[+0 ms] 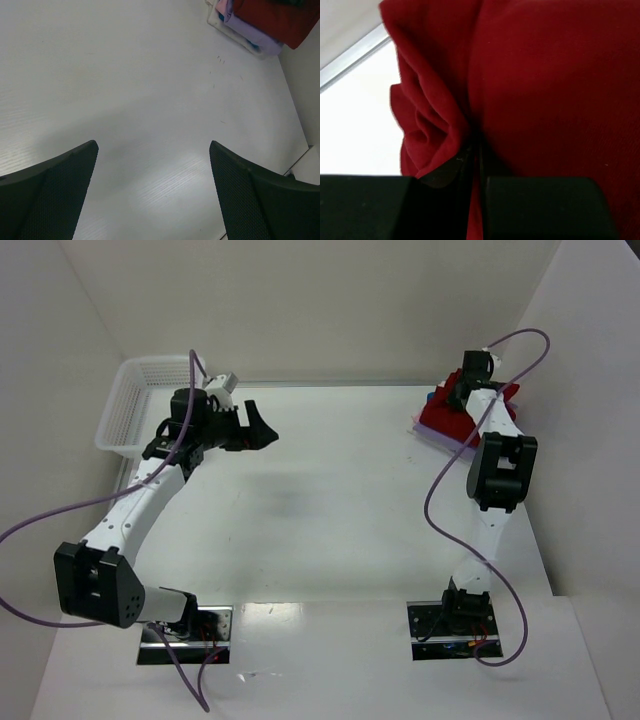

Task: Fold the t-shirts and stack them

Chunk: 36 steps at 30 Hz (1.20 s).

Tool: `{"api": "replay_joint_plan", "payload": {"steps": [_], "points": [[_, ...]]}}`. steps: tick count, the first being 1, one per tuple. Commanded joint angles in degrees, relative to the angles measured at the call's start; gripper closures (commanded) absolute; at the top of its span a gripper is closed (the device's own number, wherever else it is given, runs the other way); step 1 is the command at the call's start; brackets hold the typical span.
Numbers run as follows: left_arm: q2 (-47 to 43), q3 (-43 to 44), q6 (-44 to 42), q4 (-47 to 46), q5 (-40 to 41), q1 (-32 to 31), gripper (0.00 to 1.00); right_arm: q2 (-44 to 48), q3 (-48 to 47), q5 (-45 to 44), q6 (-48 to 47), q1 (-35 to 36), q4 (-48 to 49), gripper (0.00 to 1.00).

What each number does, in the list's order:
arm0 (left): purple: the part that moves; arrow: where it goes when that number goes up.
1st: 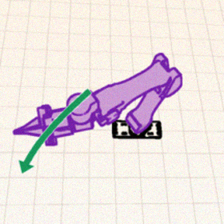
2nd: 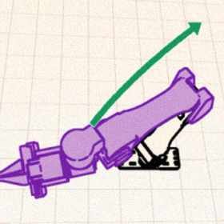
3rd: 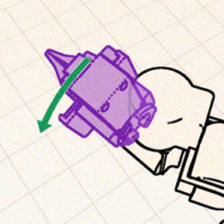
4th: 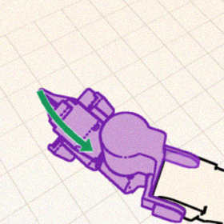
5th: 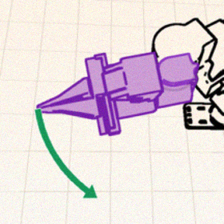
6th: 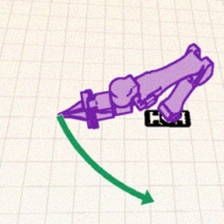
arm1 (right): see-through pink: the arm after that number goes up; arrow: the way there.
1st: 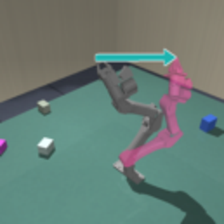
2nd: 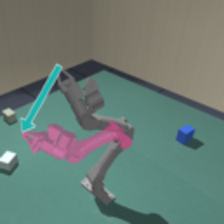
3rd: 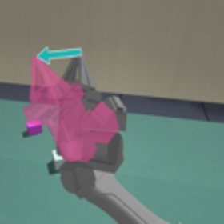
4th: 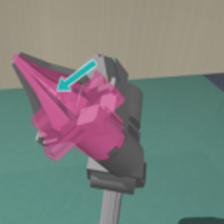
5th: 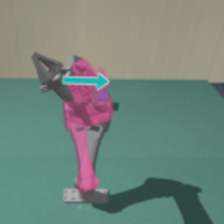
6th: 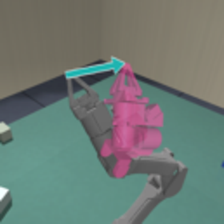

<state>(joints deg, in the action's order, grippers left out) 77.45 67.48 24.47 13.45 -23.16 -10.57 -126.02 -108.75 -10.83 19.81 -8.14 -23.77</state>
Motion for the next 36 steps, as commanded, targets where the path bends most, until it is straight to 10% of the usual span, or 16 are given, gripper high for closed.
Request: {"api": "replay_joint_plan", "payload": {"steps": [1, 10, 31, 36], "points": [[-0.55, -0.33, 1.02, 2.27, 0.13, 0.37, 0.0, -0.19, -4.01, -5.43, -0.83, -0.03, -1.72, 0.87], [-2.22, -0.33, 1.55, 2.81, 0.13, 0.37, 0.0, 5.86, -8.05, -6.21, -2.67, -0.03, -2.94, 0.74], [-3.8, -0.33, 1.55, 3.86, -0.4, 0.37, 0.0, 0.6, -2.43, -11.67, -2.67, -3.81, -3.21, 0.81], [-4.85, -0.33, 1.55, 3.86, -0.4, 0.37, 0.0, 4.98, -2.43, -10.97, -2.67, -3.81, -3.21, 0.68]]}}
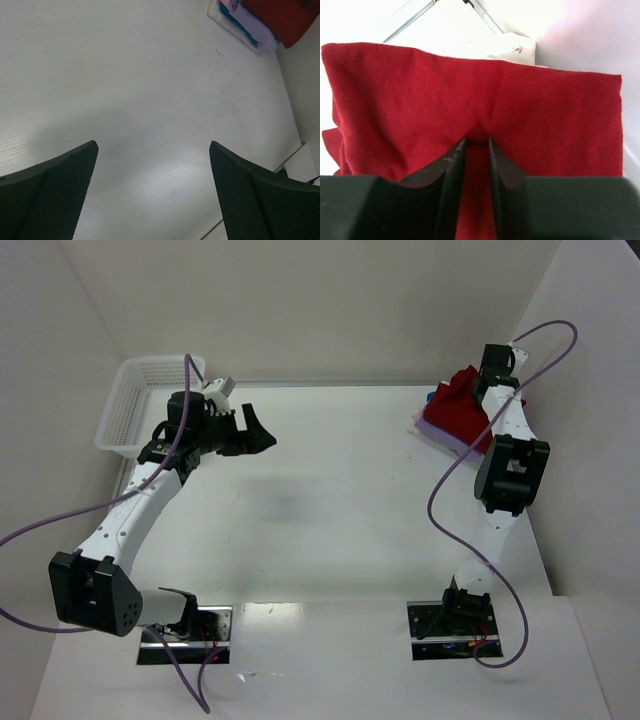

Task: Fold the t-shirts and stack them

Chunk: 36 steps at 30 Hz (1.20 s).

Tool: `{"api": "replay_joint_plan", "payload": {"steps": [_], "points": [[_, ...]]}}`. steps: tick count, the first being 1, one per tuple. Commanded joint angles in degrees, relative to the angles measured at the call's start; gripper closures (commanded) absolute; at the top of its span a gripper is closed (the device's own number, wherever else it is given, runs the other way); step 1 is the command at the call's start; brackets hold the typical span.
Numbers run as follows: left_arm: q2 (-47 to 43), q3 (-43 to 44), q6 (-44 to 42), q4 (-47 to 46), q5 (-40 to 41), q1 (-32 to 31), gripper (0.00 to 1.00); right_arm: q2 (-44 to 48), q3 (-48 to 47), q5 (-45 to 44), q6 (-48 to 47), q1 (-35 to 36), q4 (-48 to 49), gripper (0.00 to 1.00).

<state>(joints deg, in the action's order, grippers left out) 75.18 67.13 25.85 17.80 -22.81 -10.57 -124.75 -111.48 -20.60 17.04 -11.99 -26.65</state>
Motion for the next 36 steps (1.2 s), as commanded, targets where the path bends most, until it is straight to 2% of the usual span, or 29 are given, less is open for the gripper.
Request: {"api": "replay_joint_plan", "payload": {"steps": [1, 2, 4, 6, 7, 8, 9, 11, 14, 15, 17, 21, 27, 31, 36], "points": [[-3.28, -0.59, 0.17, -0.49, -0.75, 0.37, 0.0, 6.25, 0.3, -0.5, 0.1, 0.04, -0.33, 0.66], [-3.28, -0.6, 0.17, -0.49, -0.75, 0.37, 0.0, 7.84, 0.3, 0.38, 0.1, 0.04, -0.33, 0.65], [-4.59, -0.6, 0.17, -0.49, -0.75, 0.37, 0.0, 13.18, 0.3, 4.06, 1.24, 0.04, -0.33, 0.56], [-5.21, -0.6, 0.17, -0.49, -0.75, 0.37, 0.0, 16.89, 0.3, 11.14, 1.85, 0.04, -0.33, 0.43], [-6.0, -0.6, 0.17, -0.49, -0.75, 0.37, 0.0, 20.82, 1.52, 14.24, 1.86, 0.04, -0.33, 0.19], [-6.01, 0.1, 0.17, -0.49, -0.75, -0.15, 0.0, 23.04, 2.57, 17.32, 2.47, 0.04, 1.24, 0.07], [-7.23, 0.62, -0.53, -0.49, -0.05, -0.15, 0.0, 25.5, 4.06, 19.87, 4.13, 0.04, 2.47, 0.0], [-8.29, 2.2, -1.93, 0.04, 2.76, -0.15, 0.0, 33.29, 9.95, 23.93, 5.8, 0.04, 4.58, 0.0], [-10.57, 3.96, -3.69, 2.93, 8.54, -0.15, 0.0, 42.53, 16.9, 22.01, 9.94, 0.04, 5.74, 0.0], [-11.1, 4.84, -3.7, 4.24, 9.53, -0.15, 0.0, 44.14, 17.87, 21.31, 10.55, 0.04, 3.13, 0.0], [-13.38, 4.85, -4.31, 4.79, 10.33, -0.15, 0.0, 47.21, 21.11, 20.78, 10.56, 0.04, 0.73, 0.0], [-19.7, 1.96, -3.79, 4.79, 10.33, -0.15, 0.0, 60.72, 32.36, 19.2, 10.56, 0.04, 2.84, 0.0], [-25.25, -1.92, -3.79, 7.41, 12.44, -0.15, 0.0, 64.54, 35.81, 15.85, 7.67, 0.04, -3.4, 0.0], [-26.57, -3.32, -4.39, 8.74, 16.21, -0.15, 0.0, 66.91, 39.57, 16.55, 7.66, 0.04, -3.41, 0.0], [-26.57, -3.32, -4.93, 9.88, 16.83, -0.15, 0.0, 69.2, 41.26, 16.56, 7.66, 0.04, -3.4, 0.0]]}}
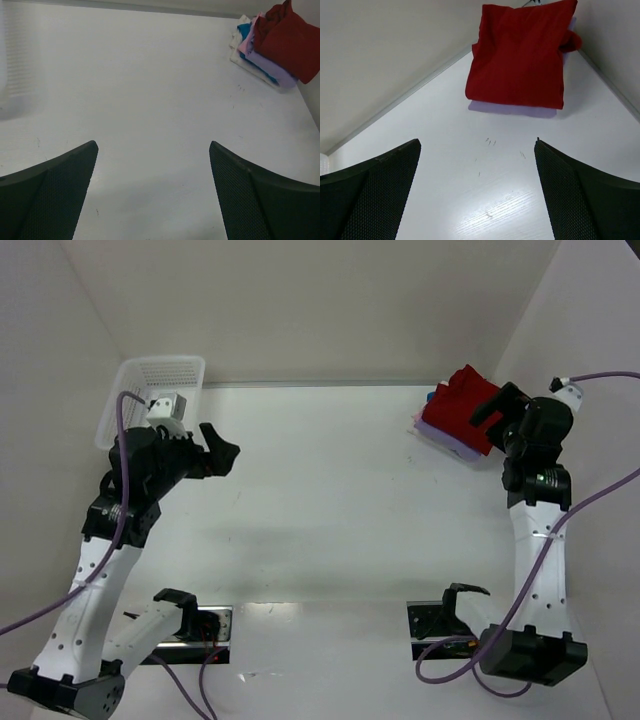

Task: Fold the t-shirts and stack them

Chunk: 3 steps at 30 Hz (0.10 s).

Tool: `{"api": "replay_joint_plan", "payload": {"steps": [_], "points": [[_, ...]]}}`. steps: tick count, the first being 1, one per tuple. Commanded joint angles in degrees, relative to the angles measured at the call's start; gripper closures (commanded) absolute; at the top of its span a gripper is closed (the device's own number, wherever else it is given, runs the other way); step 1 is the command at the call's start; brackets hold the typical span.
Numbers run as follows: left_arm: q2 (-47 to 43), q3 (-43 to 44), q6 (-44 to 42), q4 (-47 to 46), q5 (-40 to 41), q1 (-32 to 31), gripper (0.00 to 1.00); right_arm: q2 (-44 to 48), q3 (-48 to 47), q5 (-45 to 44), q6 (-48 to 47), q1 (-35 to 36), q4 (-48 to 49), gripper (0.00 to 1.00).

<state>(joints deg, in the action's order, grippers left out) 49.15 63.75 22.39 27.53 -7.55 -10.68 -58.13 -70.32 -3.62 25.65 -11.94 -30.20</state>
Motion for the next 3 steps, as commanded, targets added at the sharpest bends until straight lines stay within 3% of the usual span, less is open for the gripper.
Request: {"api": "replay_joint_plan", "payload": {"steps": [1, 3], "points": [[-0.54, 0.06, -1.47, 0.16, 1.58, -0.05, 0.0, 2.58, 0.1, -0.43, -0.95, -0.01, 0.14, 0.0], [-0.54, -0.55, -1.47, 0.16, 0.97, -0.05, 0.0, 2.58, 0.1, 0.45, -0.95, -0.01, -0.47, 0.0]]}}
